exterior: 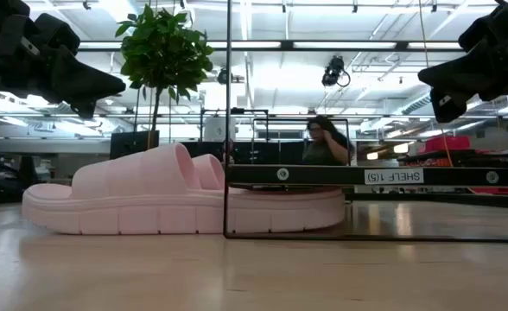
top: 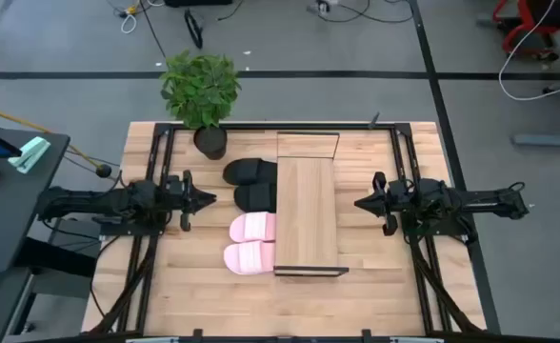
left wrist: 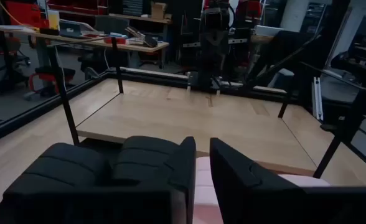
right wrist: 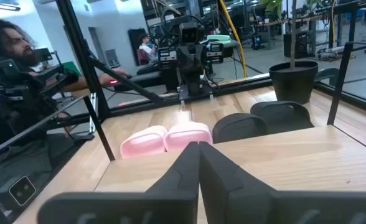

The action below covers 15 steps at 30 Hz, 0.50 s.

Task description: Pick and place slides into the shelf

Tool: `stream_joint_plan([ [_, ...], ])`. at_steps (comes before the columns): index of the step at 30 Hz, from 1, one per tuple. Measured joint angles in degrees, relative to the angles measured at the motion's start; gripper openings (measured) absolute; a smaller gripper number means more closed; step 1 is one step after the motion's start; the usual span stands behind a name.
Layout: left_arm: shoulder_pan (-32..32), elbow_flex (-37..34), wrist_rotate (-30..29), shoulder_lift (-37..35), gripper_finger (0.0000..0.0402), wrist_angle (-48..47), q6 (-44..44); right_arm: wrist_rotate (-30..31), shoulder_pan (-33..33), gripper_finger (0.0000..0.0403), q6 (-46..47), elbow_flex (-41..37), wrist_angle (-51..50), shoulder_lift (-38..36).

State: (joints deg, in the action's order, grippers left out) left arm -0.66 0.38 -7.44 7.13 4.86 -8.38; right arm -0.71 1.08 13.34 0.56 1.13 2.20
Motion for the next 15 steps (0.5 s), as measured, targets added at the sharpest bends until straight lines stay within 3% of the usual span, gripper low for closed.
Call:
stream_joint_plan([
  [15,0.0,0.0,0.0,0.0,0.0051,0.0,0.0,0.0,0.0,0.0013,0.0,0.0,0.0,0.0],
])
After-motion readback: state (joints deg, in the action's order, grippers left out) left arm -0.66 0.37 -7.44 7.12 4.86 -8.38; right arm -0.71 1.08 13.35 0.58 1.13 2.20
